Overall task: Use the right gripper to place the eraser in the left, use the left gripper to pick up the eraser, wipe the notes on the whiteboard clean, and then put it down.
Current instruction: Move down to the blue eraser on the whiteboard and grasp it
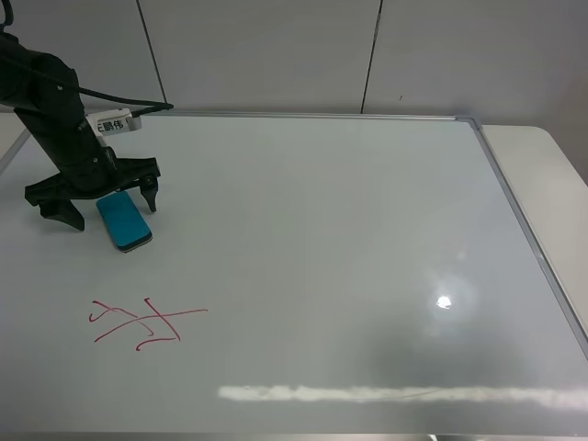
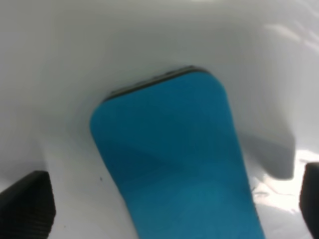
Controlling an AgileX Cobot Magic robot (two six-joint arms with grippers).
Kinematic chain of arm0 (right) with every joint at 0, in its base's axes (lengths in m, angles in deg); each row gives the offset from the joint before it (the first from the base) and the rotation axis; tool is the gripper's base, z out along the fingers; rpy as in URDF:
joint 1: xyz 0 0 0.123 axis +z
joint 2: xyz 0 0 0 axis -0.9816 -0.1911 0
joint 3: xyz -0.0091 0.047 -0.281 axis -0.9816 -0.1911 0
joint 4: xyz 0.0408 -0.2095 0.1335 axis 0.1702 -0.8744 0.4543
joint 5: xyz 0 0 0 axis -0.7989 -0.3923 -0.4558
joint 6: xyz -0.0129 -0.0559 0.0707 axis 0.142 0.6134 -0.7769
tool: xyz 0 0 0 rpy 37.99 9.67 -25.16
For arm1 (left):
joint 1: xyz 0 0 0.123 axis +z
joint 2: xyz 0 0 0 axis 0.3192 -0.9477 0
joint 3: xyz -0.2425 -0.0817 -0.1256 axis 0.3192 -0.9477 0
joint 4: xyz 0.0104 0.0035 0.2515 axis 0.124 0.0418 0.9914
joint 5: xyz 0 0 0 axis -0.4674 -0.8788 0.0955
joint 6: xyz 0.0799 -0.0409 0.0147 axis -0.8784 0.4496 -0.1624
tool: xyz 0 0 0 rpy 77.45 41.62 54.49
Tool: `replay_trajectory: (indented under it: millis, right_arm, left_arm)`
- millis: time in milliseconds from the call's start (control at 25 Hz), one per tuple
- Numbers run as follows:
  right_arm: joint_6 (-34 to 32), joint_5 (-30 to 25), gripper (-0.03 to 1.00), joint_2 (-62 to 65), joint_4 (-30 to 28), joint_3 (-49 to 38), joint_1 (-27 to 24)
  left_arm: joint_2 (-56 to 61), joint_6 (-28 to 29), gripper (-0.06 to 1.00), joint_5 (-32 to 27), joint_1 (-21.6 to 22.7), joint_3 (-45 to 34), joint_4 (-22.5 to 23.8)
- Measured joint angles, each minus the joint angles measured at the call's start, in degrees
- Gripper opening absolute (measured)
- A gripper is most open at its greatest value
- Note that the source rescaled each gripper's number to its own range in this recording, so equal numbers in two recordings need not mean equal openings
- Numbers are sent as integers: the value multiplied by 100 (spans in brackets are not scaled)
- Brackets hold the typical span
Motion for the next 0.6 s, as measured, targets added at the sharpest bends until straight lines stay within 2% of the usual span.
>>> replay_trajectory:
  millis: [40, 80, 120, 200, 240, 280, 400, 600]
  right_arm:
    - [0, 0, 100, 0, 0, 0, 0]
    - [0, 0, 100, 0, 0, 0, 0]
    - [0, 0, 100, 0, 0, 0, 0]
    - [0, 0, 100, 0, 0, 0, 0]
    - [0, 0, 100, 0, 0, 0, 0]
    - [0, 0, 100, 0, 0, 0, 0]
    - [0, 0, 100, 0, 0, 0, 0]
    - [0, 0, 100, 0, 0, 0, 0]
  left_arm:
    - [0, 0, 99, 0, 0, 0, 0]
    - [0, 0, 93, 0, 0, 0, 0]
    - [0, 0, 81, 0, 0, 0, 0]
    - [0, 0, 42, 0, 0, 0, -2]
    - [0, -16, 11, 0, 0, 0, -9]
    - [0, -78, 0, 0, 0, 0, -9]
    - [7, -436, 0, 0, 0, 0, -9]
    - [7, -586, 0, 0, 0, 0, -9]
